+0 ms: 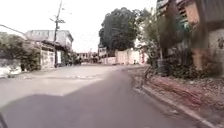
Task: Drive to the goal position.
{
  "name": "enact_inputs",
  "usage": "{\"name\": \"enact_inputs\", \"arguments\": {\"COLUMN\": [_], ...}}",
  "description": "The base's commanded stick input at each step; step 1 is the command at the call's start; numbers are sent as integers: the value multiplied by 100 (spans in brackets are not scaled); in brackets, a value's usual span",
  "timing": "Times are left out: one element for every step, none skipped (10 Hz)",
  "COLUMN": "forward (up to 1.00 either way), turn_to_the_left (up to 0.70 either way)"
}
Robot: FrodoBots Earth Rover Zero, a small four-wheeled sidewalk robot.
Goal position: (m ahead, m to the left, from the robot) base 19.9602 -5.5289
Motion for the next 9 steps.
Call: {"name": "enact_inputs", "arguments": {"forward": [70, 70, 70, 70, 70, 70, 70, 70, 70], "turn_to_the_left": [0, 0, 0, 0, 0, 0, 0, 0, 0]}}
